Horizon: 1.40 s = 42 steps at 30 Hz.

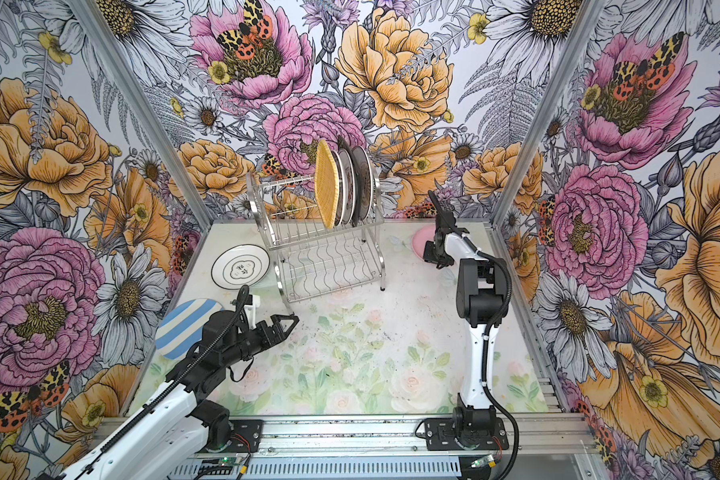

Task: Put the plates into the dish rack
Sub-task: 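Lower the right gripper onto the pink plate's rim, then grip the pink plate's rim with the right gripper and drag it toward the robot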

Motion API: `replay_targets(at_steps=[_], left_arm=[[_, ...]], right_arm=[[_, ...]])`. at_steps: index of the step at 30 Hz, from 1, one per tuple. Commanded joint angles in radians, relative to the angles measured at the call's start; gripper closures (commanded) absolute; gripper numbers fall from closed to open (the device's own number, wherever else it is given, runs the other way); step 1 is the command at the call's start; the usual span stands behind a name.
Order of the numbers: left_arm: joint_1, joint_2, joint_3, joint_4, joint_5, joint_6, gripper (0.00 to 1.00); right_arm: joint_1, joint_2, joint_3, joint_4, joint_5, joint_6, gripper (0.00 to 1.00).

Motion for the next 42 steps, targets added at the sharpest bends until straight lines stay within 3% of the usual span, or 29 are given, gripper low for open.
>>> replay_targets(at_steps=[1,34,42], left_arm=[[0.004,-0.021,0.015,-0.003,-0.001,0.022,0.01],[0.027,-0.090,-0.003,-0.043,0.026,0.026,0.01],[0.026,-0.088,0.003,-0.046,0.027,0.024,0.01]], right_arm=[[0.013,-0.073,-0.036,-0.028,0.007,-0.013,0.60],[0.148,-0.496,-0.661,-0.091,-0.031,-0.011,0.65],[0.139,-0.636,-0.707,-0.103,-0.034,0.016,0.60]])
